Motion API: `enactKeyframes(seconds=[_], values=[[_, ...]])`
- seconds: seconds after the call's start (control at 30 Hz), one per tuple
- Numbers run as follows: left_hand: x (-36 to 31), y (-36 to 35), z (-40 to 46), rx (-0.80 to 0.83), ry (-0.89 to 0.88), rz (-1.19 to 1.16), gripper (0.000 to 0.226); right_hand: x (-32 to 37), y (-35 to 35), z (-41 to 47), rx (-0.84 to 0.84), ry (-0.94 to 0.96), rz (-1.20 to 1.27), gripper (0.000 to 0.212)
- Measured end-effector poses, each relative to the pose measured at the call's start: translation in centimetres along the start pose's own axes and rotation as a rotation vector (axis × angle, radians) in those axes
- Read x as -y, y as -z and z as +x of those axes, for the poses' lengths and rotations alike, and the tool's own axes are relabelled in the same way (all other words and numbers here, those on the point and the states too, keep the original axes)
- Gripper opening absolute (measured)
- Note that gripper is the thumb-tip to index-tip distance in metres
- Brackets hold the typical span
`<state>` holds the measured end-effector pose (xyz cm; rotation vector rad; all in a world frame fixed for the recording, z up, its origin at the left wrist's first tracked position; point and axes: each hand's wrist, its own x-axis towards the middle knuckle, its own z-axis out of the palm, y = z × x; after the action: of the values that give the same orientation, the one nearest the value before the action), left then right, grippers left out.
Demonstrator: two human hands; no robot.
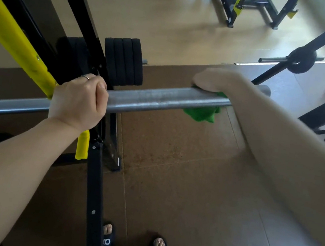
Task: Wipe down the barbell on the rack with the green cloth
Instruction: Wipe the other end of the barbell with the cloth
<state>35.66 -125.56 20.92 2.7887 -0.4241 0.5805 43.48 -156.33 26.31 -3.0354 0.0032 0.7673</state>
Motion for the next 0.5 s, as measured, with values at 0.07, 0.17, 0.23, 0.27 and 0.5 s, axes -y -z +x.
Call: enactKeyframes(seconds=[0.07, 0.17, 0.23, 0.27, 0.5], values=[[-0.2, 0.0, 0.0, -0.011, -0.002, 0.001, 0.044, -1.6, -1.0, -0.3, -0.254, -0.105, 0.075, 0.044], [-0.3, 0.0, 0.1, -0.013, 0.021, 0.0, 0.042, -4.8, -4.2, -2.6, -0.674, -0.091, 0.139, 0.043], [-0.3, 0.0, -0.1, -0.02, 0.027, 0.0, 0.042, -6.7, -5.6, -3.3, -0.838, -0.041, 0.195, 0.04], [-0.3, 0.0, 0.0, -0.019, 0.031, 0.002, 0.042, -7.3, -6.1, -3.3, -0.883, -0.047, 0.227, 0.04], [-0.2, 0.1, 0.1, -0.005, 0.036, -0.017, 0.045, -6.7, -7.5, -1.8, -1.019, -0.307, 0.377, 0.05]])
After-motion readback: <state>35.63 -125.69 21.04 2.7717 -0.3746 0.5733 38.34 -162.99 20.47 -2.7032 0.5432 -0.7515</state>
